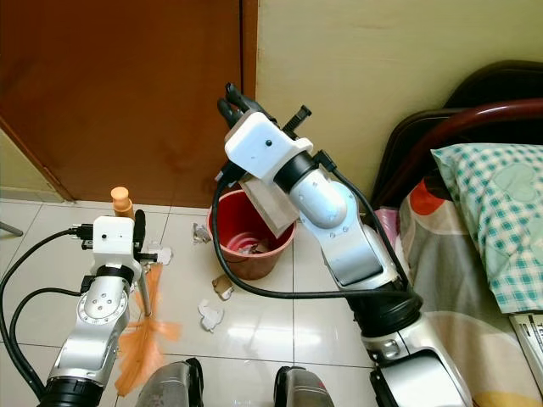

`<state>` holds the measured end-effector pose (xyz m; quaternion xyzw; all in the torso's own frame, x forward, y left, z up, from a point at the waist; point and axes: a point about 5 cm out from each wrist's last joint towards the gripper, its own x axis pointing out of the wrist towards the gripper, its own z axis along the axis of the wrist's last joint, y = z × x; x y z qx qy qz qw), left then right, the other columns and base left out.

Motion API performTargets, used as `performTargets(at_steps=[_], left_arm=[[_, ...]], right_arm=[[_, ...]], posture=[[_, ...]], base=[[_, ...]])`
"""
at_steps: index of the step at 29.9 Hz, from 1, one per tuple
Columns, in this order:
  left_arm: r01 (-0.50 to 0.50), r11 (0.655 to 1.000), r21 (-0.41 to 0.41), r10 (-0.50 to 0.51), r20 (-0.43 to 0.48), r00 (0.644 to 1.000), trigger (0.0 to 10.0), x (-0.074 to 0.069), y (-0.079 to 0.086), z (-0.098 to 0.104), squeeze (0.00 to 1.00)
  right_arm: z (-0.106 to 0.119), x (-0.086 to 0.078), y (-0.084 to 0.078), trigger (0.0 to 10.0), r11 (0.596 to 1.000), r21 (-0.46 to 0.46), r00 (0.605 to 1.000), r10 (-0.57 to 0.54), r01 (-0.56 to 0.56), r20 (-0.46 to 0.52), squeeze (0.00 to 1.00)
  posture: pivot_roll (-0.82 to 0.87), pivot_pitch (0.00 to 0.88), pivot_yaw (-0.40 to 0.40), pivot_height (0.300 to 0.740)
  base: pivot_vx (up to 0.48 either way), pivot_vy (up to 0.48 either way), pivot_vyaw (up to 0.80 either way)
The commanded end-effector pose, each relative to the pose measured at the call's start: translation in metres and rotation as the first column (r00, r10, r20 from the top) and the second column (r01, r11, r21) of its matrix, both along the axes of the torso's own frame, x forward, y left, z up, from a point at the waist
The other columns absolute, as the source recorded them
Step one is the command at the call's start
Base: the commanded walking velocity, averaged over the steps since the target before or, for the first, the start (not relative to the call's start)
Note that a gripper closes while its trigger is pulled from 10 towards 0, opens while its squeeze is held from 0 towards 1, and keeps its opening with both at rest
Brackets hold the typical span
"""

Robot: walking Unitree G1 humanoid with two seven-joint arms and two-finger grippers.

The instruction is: Sweep floor

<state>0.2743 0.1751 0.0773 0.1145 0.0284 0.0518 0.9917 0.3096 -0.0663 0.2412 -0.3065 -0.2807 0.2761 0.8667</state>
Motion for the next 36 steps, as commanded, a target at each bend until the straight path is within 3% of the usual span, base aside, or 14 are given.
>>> performTargets(at_steps=[1, 14, 17, 18, 22, 25, 30, 32, 33, 36], left_arm=[[-0.012, 1.0, -0.003, 0.012, -0.021, 1.0, 10.0, 0.0, 0.001, -0.005, 0.0], [-0.01, 1.0, -0.005, 0.009, -0.015, 1.0, 10.0, 0.002, 0.0, -0.004, 0.0], [-0.01, 1.0, -0.005, 0.01, -0.014, 1.0, 10.0, 0.003, 0.0, -0.004, 0.0], [-0.01, 1.0, -0.005, 0.01, -0.013, 1.0, 10.0, 0.003, 0.0, -0.004, 0.0], [-0.009, 1.0, -0.006, 0.009, -0.012, 1.0, 10.0, 0.004, 0.0, -0.003, 0.0], [-0.007, 1.0, -0.006, 0.007, -0.008, 1.0, 10.0, 0.005, -0.001, -0.002, 0.0], [-0.007, 1.0, -0.006, 0.007, -0.005, 1.0, 10.0, 0.006, -0.001, -0.002, 0.0], [-0.008, 1.0, -0.005, 0.008, 0.0, 1.0, 10.0, 0.008, 0.0, -0.001, 0.0], [-0.008, 1.0, -0.005, 0.008, 0.0, 1.0, 10.0, 0.008, 0.0, -0.001, 0.0], [-0.009, 1.0, -0.004, 0.009, 0.002, 1.0, 10.0, 0.008, 0.0, 0.0, 0.0]], right_arm=[[-0.008, 0.007, -0.012, 10.0, 0.99, -0.115, 0.997, -0.083, 0.083, 0.003, 0.0], [-0.012, 0.015, -0.023, 10.0, 0.969, -0.187, 0.987, -0.16, 0.162, 0.023, 0.0], [0.012, 0.015, -0.026, 10.0, 0.985, -0.03, 0.983, -0.168, 0.171, 0.08, 0.0], [0.028, 0.011, -0.026, 10.0, 0.987, 0.08, 0.981, -0.151, 0.142, 0.12, 0.0], [0.074, -0.002, -0.02, 10.0, 0.954, 0.3, 0.973, -0.056, -0.015, 0.225, 0.0], [0.092, -0.005, -0.018, 10.0, 0.928, 0.368, 0.969, -0.034, -0.061, 0.246, 0.0], [0.104, -0.006, -0.016, 10.0, 0.902, 0.419, 0.967, -0.01, -0.101, 0.253, 0.0], [0.114, -0.006, -0.014, 10.0, 0.843, 0.517, 0.975, 0.038, -0.149, 0.22, 0.0], [0.114, -0.006, -0.014, 10.0, 0.843, 0.517, 0.975, 0.038, -0.149, 0.22, 0.0], [0.115, -0.002, -0.014, 10.0, 0.772, 0.615, 0.984, 0.078, -0.159, 0.157, 0.0]], posture=[[-0.04, 0.12, -0.042, 0.74], [-0.04, 0.118, -0.039, 0.74], [-0.04, 0.116, -0.04, 0.74], [-0.03, 0.114, -0.039, 0.74], [-0.03, 0.105, -0.037, 0.74], [-0.03, 0.101, -0.036, 0.74], [-0.02, 0.094, -0.035, 0.74], [-0.02, 0.092, -0.034, 0.74], [-0.02, 0.092, -0.034, 0.74], [-0.02, 0.089, -0.033, 0.74]], base=[[0.0, 0.0, 0.0], [0.0, 0.0, 0.0], [0.0, 0.0, 0.0], [0.0, 0.0, 0.0], [0.0, 0.0, 0.0], [0.0, 0.0, 0.0], [0.0, 0.0, 0.0], [0.0, 0.0, 0.0], [0.0, 0.0, 0.0], [0.0, 0.0, 0.0]])
